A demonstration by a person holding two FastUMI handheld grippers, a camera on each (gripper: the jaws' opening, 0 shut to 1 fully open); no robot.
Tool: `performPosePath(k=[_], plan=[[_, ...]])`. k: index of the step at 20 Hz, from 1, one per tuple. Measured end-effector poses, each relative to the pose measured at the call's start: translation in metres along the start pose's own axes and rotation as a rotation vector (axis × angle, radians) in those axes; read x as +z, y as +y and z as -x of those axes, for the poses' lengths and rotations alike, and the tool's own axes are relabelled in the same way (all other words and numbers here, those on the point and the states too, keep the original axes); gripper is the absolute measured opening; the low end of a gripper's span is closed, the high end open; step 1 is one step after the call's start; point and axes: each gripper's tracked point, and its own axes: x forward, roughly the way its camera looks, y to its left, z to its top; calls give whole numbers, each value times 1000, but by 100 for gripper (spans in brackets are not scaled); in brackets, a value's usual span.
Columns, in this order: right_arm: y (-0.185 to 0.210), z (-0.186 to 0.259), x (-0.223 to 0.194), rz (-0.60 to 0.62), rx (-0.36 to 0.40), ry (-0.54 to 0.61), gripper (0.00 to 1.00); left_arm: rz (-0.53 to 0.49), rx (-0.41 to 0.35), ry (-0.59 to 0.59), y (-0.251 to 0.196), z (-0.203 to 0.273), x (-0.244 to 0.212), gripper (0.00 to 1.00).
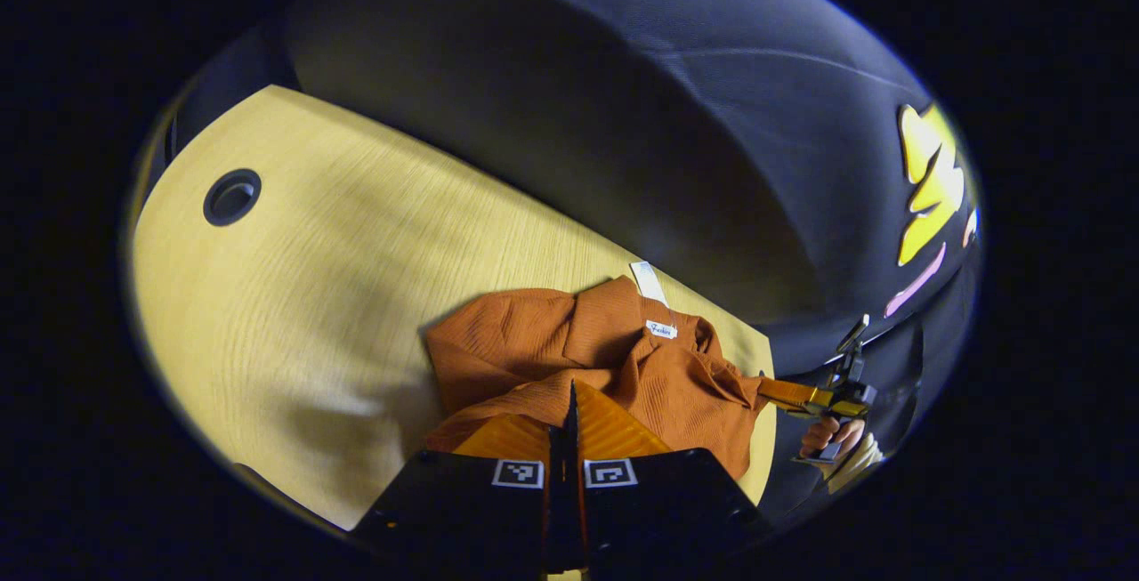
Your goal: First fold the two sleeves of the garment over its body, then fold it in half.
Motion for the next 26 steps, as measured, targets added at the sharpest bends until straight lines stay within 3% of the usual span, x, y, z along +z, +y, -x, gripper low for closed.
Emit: performPosePath(k=[2, 4, 11, 12, 13, 14, 15, 16, 17, 19, 21, 23, 24, 25, 26], plan=[[2, 6, 4, -33, 26, -8, 1, 20, -45, -19, -5, 0, 6, 3], [0, 5, 8, -34, 19, -37, 1, 69, -143, -65, -23, 1, 20, 3], [9, 5, 12, -123, 64, -103, 3, 125, -133, -47, -4, 1, 30, 3], [7, 5, 14, -146, 59, -108, 8, 146, -145, -50, -6, 5, 31, 14], [7, 6, 12, -160, 63, -112, 8, 164, -152, -59, -8, 4, 32, 7], [8, 13, 16, -171, 80, -116, 4, 188, -170, -71, -10, 5, 36, 14], [10, 9, 16, -182, 90, -118, 19, 212, -197, -86, -12, 5, 39, 18], [15, 9, 16, -190, 109, -112, 20, 232, -212, -99, -18, 3, 43, 27], [15, 8, 16, -190, 107, -111, 32, 244, -222, -97, -21, 3, 44, 30], [20, 10, 16, -213, 122, -103, 44, 248, -223, -100, -22, 2, 44, 40], [22, 11, 18, -238, 128, -102, 68, 264, -228, -91, -26, -3, 41, 50], [25, 13, 22, -250, 135, -116, 64, 304, -251, -110, -35, -4, 45, 54], [25, 14, 26, -252, 134, -132, 64, 321, -256, -138, -36, -4, 51, 67], [27, 16, 30, -243, 139, -150, 64, 330, -256, -165, -35, -2, 56, 70], [29, 19, 34, -232, 142, -168, 58, 326, -250, -180, -34, 1, 58, 75]])
